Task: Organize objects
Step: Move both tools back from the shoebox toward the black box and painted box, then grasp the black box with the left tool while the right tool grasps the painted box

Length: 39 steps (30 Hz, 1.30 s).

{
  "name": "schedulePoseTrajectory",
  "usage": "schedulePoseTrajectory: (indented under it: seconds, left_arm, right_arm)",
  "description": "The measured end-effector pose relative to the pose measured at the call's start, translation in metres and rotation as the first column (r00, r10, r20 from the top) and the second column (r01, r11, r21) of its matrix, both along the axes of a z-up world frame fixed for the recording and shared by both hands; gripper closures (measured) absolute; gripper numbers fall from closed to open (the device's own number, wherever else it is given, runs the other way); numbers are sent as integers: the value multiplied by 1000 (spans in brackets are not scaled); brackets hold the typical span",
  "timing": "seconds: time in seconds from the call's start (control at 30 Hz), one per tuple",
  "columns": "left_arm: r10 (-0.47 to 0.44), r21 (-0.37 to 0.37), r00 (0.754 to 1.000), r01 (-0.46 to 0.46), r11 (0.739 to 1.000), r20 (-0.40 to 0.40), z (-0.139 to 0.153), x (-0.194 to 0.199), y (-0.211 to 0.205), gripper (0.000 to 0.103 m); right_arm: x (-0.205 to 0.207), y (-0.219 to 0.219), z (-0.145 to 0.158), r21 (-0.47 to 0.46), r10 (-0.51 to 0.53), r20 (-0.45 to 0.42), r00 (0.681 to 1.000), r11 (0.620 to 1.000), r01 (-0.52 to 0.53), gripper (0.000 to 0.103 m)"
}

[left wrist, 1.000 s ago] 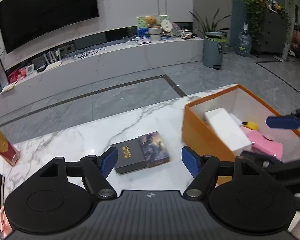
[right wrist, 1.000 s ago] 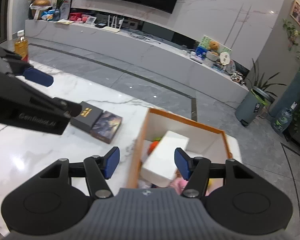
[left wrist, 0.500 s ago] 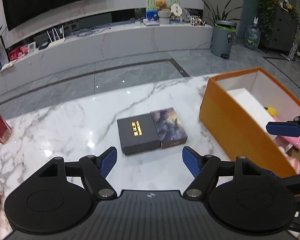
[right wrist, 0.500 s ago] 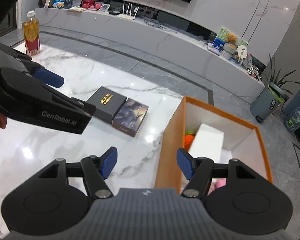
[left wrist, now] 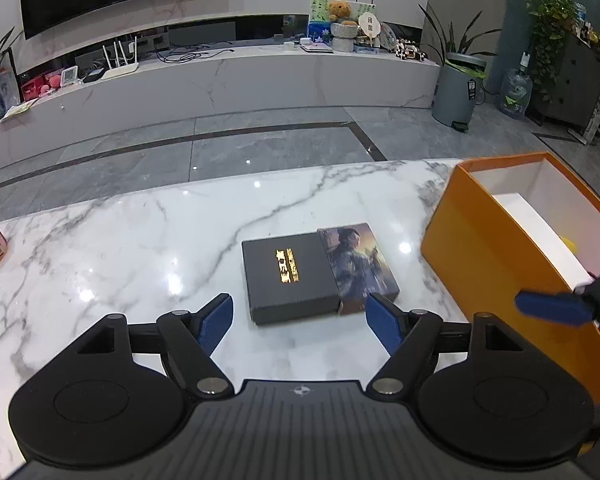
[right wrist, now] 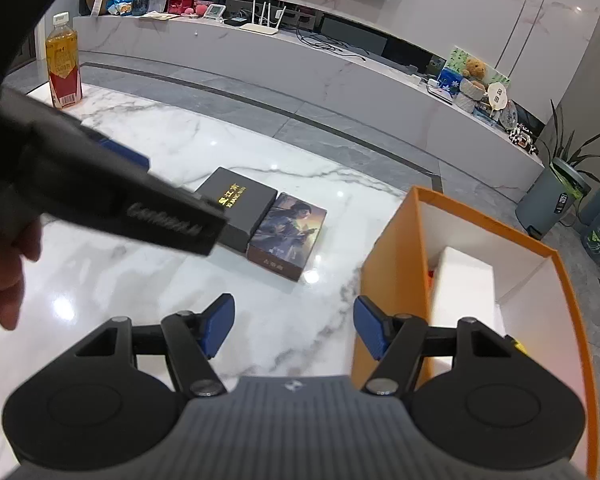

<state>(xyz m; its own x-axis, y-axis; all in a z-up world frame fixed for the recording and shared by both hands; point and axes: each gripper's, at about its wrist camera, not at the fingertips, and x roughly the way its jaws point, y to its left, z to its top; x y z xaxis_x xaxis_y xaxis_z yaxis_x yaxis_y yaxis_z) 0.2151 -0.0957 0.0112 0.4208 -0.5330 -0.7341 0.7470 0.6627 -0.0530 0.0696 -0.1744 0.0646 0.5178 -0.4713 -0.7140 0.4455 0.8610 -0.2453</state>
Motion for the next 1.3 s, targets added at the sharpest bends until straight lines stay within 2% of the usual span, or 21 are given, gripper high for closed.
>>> schedulePoseTrajectory:
  seconds: [0.23, 0.53, 0.73, 0.87, 0.9, 1.03, 1.1, 1.3]
  left_arm:
    - [-13, 16, 1000, 13, 1000, -20, -18, 11, -17, 16]
    - [7, 2, 998, -7, 1000, -67, -43, 27, -30, 16]
    - [20, -17, 999, -20, 1000, -40, -46, 33, -36, 14]
    - [26, 23, 999, -25, 999, -31, -48, 39, -39, 16]
    - [24, 30, 999, -23, 999, -42, -50, 41, -39, 14]
    - [39, -25, 991, -43, 999, -131, -55, 52, -30, 13]
    - [39, -35, 988, -45, 998, -148, -56, 55, -28, 11]
    - [36, 15, 993, -35, 999, -112, -59, 52, -38, 9]
  right_arm:
    - [8, -5, -22, 31, -2, 20, 1000, 1000, 2, 35]
    - [13, -13, -43, 44, -3, 54, 999, 999, 1, 35]
    - [16, -17, -48, 44, 1, 60, 998, 999, -4, 35]
    - [19, -20, -52, 45, -10, 64, 998, 999, 7, 35]
    - [19, -21, -52, 45, -13, 64, 998, 999, 10, 35]
    - [22, -20, -55, 44, -14, 64, 998, 999, 11, 35]
    - [23, -20, -56, 44, -15, 64, 998, 999, 12, 35]
    - [25, -20, -57, 50, -22, 61, 998, 999, 19, 35]
